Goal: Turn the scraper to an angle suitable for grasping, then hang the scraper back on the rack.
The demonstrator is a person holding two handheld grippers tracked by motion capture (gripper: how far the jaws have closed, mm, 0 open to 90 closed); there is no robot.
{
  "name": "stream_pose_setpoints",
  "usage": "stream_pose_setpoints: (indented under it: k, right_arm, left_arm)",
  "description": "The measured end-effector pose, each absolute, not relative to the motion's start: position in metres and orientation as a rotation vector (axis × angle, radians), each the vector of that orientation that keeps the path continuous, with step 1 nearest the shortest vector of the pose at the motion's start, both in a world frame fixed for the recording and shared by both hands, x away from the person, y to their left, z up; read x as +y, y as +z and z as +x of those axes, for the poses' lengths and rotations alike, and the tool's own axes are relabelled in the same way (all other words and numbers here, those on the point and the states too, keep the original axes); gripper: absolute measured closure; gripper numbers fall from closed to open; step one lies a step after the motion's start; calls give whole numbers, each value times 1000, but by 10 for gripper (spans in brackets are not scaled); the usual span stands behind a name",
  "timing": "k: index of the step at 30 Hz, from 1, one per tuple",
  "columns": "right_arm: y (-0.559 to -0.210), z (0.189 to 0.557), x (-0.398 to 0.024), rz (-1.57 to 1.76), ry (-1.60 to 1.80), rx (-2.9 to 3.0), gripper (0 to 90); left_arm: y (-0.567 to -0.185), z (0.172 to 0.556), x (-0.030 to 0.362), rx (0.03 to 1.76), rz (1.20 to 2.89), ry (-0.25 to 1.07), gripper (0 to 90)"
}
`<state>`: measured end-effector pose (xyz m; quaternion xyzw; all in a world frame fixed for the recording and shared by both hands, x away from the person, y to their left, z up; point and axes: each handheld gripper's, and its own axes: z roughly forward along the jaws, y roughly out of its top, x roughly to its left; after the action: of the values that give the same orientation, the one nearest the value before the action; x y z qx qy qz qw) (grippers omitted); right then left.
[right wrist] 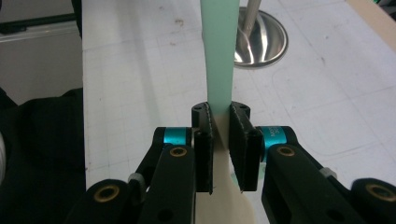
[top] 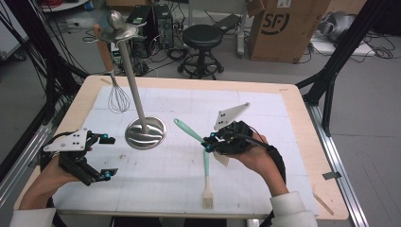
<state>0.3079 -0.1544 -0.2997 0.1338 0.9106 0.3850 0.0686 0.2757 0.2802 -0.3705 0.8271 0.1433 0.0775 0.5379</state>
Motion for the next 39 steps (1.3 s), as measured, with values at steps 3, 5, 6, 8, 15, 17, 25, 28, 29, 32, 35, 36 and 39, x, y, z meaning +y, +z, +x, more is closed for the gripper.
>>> stream_pose_setpoints:
  k: [3,5,6,8,15,17,25,28,29,32,35,36,39]
  right_arm:
    - [-296,308,-153,393,1190,2724,800]
    - [-294,307,-151,398,1194,2716,800]
    - [-293,307,-151,396,1198,2714,800]
    - [-291,306,-150,399,1208,2700,800]
    - [-288,306,-147,416,1243,2675,800]
    - [-288,306,-146,417,1248,2674,800]
    - [-287,305,-146,428,1272,2648,800]
    - [-285,304,-146,437,1294,2635,800]
    - [-284,305,-146,431,1299,2628,799]
    - [-284,305,-147,442,1317,2614,799]
    - [-284,306,-147,459,1328,2606,799]
    - [-284,306,-147,462,1335,2604,799]
    - [-283,306,-147,452,1355,2588,799]
  left_arm:
    - [-371,276,280,336,1973,183,17]
    - [-371,276,280,340,1969,183,17]
    - [-371,276,280,342,1970,186,17]
    - [-371,276,280,340,1967,185,17]
    - [-371,276,280,340,1964,185,17]
    - [-371,276,279,343,1958,185,17]
    - [-362,273,269,314,1926,156,17]
    - [-355,275,264,299,1946,156,17]
    - [-352,276,262,309,1947,163,17]
    - [-340,278,256,300,1944,174,17]
    - [-329,280,249,301,1946,184,17]
    - [-325,280,246,304,1947,188,17]
    - [-315,281,239,302,1950,189,17]
